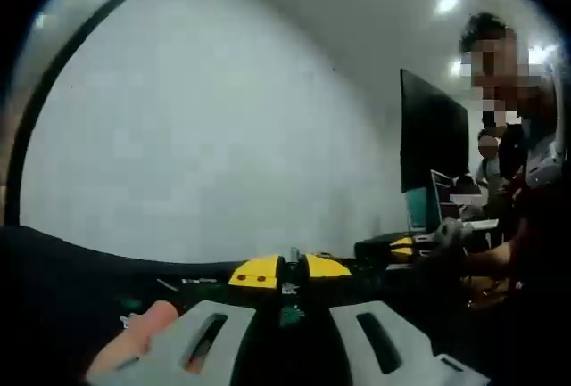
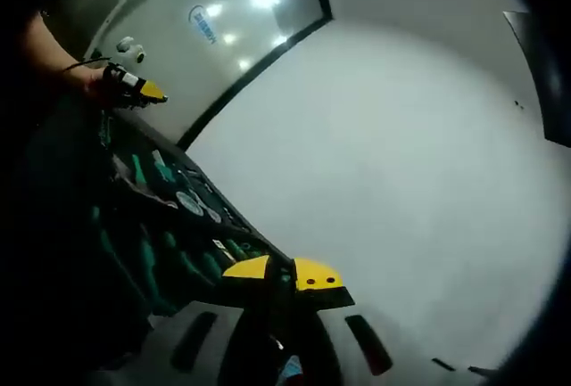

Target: Pick up the tools and put them into their designated positions in the toolbox.

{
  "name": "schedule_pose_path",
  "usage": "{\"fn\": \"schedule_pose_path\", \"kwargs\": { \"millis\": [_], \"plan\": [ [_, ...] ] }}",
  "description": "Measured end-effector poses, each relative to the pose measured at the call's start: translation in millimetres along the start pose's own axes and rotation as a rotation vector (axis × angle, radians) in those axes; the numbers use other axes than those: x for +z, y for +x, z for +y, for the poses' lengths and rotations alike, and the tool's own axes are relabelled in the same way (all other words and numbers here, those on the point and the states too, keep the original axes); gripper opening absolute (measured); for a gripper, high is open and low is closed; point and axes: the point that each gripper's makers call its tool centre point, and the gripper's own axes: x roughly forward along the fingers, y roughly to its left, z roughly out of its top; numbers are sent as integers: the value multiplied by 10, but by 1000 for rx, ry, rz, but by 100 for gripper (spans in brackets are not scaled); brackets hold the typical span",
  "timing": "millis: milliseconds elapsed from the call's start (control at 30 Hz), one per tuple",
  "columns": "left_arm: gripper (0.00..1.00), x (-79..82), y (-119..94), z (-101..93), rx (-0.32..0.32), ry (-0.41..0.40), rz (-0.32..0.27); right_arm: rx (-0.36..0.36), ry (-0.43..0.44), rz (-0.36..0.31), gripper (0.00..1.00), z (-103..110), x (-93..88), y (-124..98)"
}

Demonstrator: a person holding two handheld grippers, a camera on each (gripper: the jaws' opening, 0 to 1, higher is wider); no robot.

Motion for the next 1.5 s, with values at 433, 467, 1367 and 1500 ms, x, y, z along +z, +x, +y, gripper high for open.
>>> {"fn": "schedule_pose_path", "kwargs": {
  "millis": [433,467,1367,1500],
  "plan": [
    [5,-635,104,168,46,96,269,-1,-46,7,6,29,4,20],
    [5,-658,111,168,54,111,279,0,-47,8,6,30,3,22],
    [13,-762,70,289,105,166,333,19,-238,-1,6,231,107,-37],
    [13,-728,67,299,115,161,319,24,-257,-71,6,295,278,-96]
  ]
}}
